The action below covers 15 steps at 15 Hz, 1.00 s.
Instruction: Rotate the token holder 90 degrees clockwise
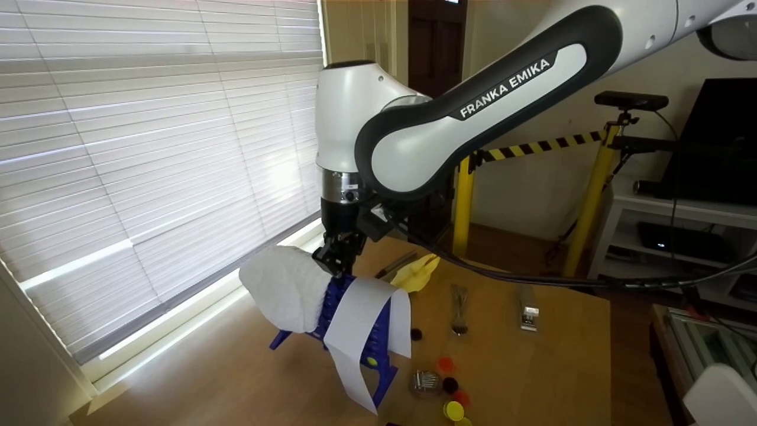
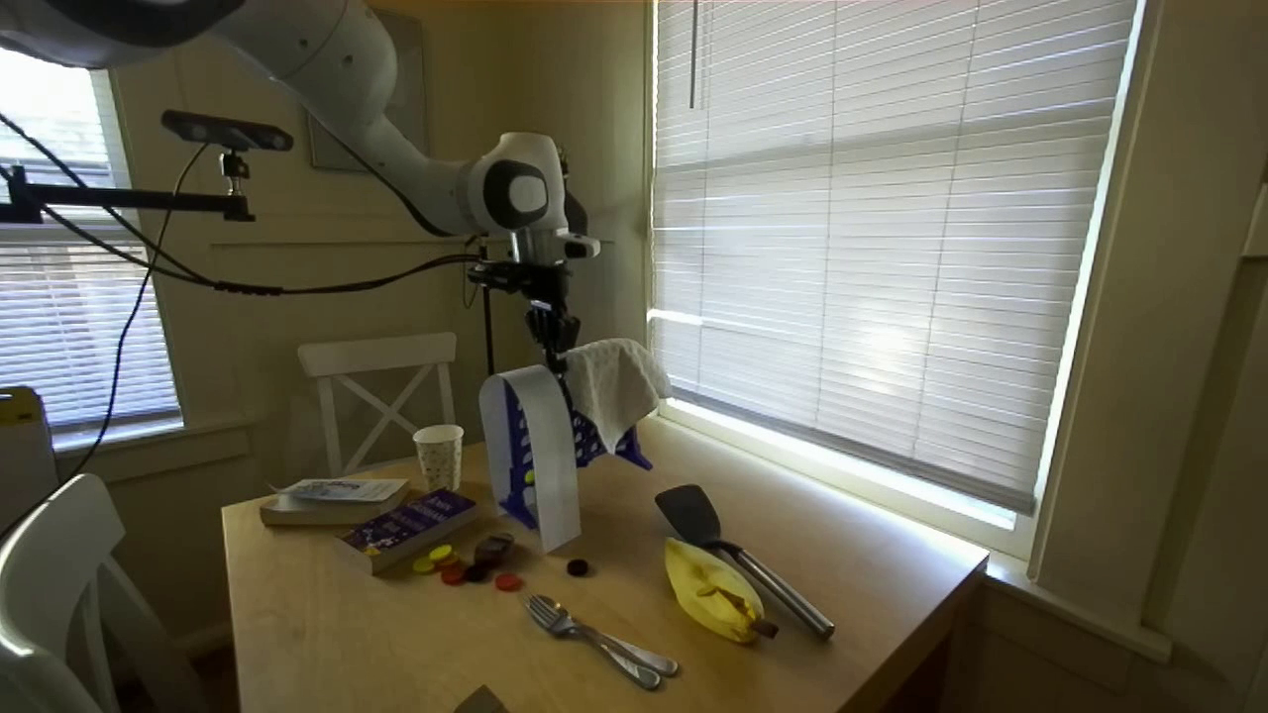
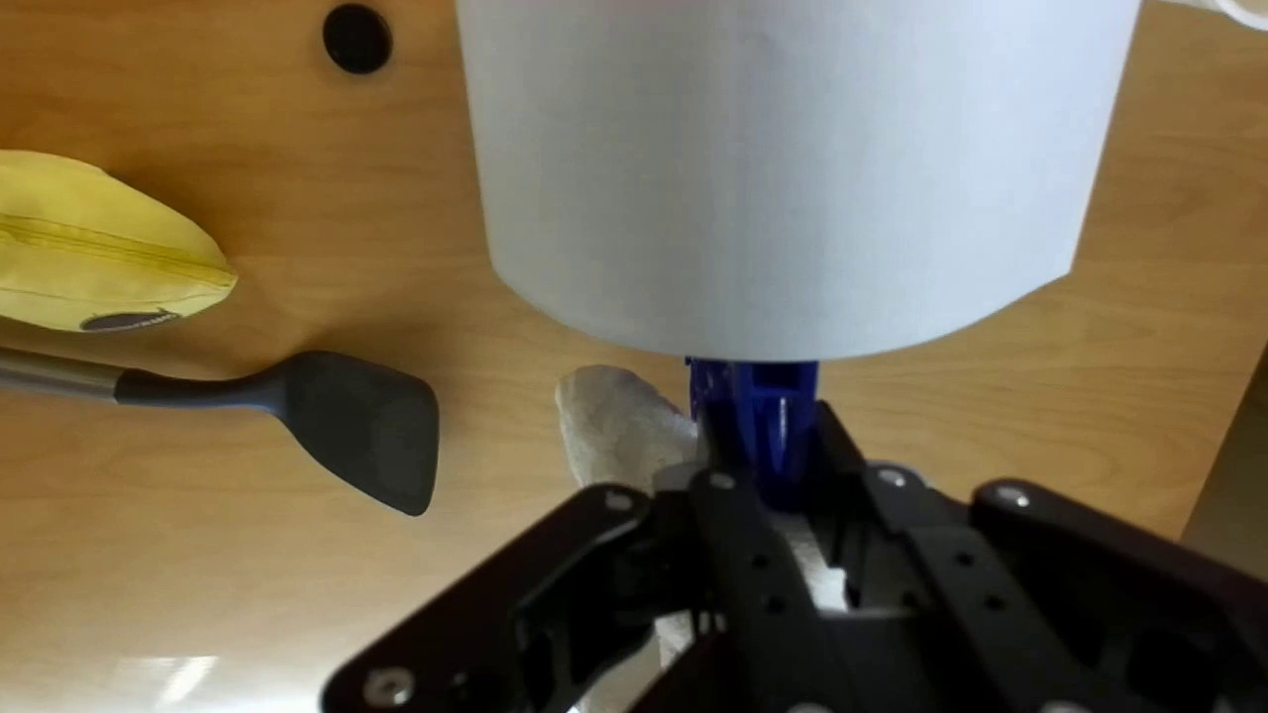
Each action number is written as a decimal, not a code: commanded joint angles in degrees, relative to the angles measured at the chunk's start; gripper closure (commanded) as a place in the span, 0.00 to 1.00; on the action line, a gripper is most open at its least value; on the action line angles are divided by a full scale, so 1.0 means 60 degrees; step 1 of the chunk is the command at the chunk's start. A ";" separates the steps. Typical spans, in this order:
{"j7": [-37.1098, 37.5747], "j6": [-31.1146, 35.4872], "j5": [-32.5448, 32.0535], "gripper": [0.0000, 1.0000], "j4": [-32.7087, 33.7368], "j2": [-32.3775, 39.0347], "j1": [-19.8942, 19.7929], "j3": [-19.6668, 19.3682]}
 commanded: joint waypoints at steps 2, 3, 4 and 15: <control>0.0062 0.0134 0.0201 0.95 0.0484 0.0461 0.0138 -0.0191; 0.0053 0.0126 0.0210 0.95 0.0524 0.0523 0.0135 -0.0205; 0.0046 0.0138 0.0220 0.95 0.0537 0.0555 0.0131 -0.0216; 0.0033 -0.0592 0.0109 0.14 0.0485 -0.0149 0.0371 -0.0192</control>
